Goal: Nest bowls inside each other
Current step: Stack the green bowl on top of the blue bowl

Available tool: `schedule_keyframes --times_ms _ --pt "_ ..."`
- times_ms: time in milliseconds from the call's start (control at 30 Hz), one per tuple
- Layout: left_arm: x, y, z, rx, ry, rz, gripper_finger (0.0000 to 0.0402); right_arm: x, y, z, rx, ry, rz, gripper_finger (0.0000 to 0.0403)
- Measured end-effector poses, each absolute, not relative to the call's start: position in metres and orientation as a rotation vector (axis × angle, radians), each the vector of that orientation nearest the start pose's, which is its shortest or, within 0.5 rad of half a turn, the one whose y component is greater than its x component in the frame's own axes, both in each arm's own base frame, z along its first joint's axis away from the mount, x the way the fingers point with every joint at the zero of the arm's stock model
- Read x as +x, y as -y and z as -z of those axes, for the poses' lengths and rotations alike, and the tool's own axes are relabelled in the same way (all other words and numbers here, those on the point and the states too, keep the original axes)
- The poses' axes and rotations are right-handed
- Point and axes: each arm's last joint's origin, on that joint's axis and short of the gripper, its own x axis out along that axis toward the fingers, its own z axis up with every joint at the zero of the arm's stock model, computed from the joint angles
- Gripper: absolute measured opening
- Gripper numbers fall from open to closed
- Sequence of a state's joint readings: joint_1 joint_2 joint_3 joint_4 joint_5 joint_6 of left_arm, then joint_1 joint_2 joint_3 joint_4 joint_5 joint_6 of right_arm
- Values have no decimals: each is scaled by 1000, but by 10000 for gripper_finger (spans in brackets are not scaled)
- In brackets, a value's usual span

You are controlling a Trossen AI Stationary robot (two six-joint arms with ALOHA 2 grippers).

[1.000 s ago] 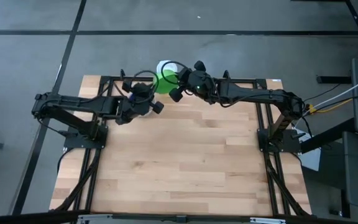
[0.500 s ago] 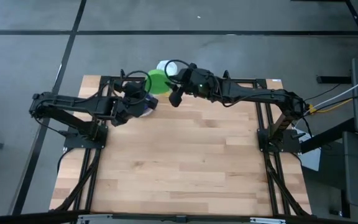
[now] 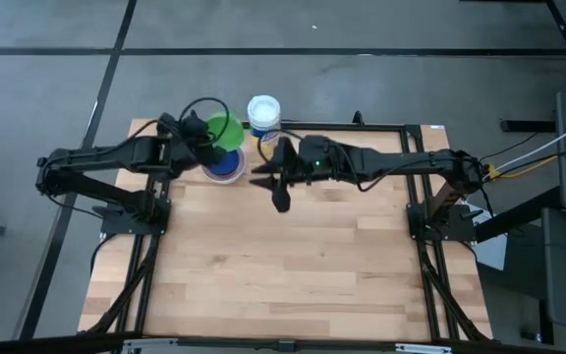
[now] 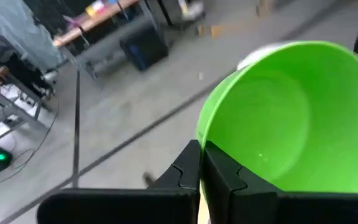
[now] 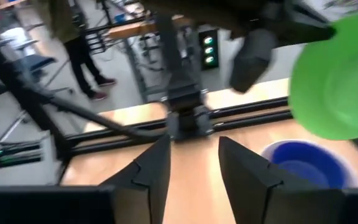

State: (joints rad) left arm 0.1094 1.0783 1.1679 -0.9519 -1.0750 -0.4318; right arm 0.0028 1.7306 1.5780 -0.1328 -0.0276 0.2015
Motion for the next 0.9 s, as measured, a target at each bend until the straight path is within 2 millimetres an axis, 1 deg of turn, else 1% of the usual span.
schedule_keyframes --times_ms 100,167,267,367,433,533,600,767,900 --pt "174 -53 -351 55 -682 -1189 1 405 -20 -357 239 -325 -82 124" --pt "171 -57 -341 20 -771 -1126 1 403 -32 -355 269 -357 -144 118" --pt "169 -61 -312 -42 -875 -1066 1 398 -46 -356 305 -390 -213 114" --pt "167 -68 -282 -132 -886 -1054 1 393 -53 -361 335 -389 -243 115" --pt "166 -74 -264 -196 -875 -1057 1 389 -55 -367 347 -378 -247 119" --pt "162 -89 -248 -291 -807 -1092 1 381 -54 -377 364 -354 -248 125" --pt "158 -99 -239 -331 -799 -1099 1 377 -53 -382 383 -345 -244 128" --pt "149 -121 -230 -393 -772 -1108 1 369 -51 -391 412 -328 -226 122" --pt "143 -131 -224 -478 -753 -1094 1 366 -50 -396 417 -312 -217 113"
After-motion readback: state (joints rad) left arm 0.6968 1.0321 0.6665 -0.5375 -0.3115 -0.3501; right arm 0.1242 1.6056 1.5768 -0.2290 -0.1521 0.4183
